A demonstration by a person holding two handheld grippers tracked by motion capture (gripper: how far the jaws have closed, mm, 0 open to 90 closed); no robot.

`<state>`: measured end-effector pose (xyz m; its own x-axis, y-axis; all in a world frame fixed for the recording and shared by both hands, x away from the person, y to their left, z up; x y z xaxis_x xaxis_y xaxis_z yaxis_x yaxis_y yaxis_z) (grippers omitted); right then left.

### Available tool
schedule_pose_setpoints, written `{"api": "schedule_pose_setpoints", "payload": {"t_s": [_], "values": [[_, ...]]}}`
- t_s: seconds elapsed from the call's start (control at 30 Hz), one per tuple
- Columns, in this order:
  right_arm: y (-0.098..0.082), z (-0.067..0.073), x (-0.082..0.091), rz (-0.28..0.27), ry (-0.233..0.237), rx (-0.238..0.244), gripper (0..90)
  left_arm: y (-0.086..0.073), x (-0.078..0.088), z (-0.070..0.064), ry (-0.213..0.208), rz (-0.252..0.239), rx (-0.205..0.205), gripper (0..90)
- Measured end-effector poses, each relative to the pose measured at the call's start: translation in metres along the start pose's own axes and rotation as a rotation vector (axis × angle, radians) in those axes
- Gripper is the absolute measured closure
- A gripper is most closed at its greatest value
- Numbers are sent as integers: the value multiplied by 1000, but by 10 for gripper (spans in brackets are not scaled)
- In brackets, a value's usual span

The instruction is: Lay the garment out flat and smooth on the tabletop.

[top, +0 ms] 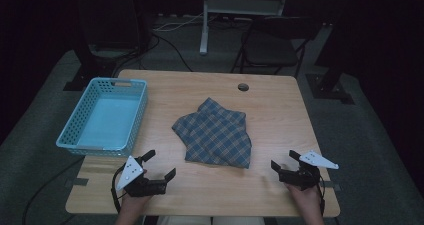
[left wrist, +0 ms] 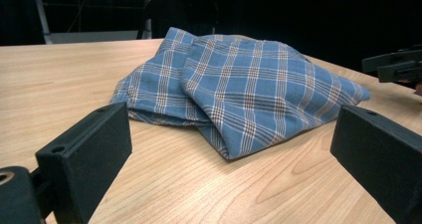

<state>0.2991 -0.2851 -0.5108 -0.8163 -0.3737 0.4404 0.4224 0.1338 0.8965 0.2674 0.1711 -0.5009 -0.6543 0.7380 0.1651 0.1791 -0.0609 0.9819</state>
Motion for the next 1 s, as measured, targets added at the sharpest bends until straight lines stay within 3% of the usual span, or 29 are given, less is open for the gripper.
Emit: {"api": "schedule_pose_setpoints", "payload": {"t_s": [0.2,0.33,0.4,0.5,0.7,1.0], "values": [[0,1,-1,11,-3,12,115,0,-1,3,-2,13,37,33],[-1,4,-1,28,-8,42,115,0,-2,2,8,18,22,33],[-1,4,-1,32,-6,39,115,0,-3,1,21,26,15,33],[-1,2,-1,34,-2,29,115,0,-4,2,-1,38,21,33],[-1,3,-2,42,-4,29,115,0,-7,2,0,73,22,34],[-1,1,-1,33,5,13,115,0,-10,4,-26,117,54,35]]}}
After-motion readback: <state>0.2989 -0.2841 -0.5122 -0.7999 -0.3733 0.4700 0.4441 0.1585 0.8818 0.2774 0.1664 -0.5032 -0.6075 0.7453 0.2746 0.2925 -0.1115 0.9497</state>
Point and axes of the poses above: each handheld gripper's, and its own axes: x roughly backward along the jaws, y roughly out of its top, z roughly to its left, the point moved 4 cm from there along -x, roughly forward along the jaws, and after that the axes turned 7 degrees about -y, right-handed, at the moved point
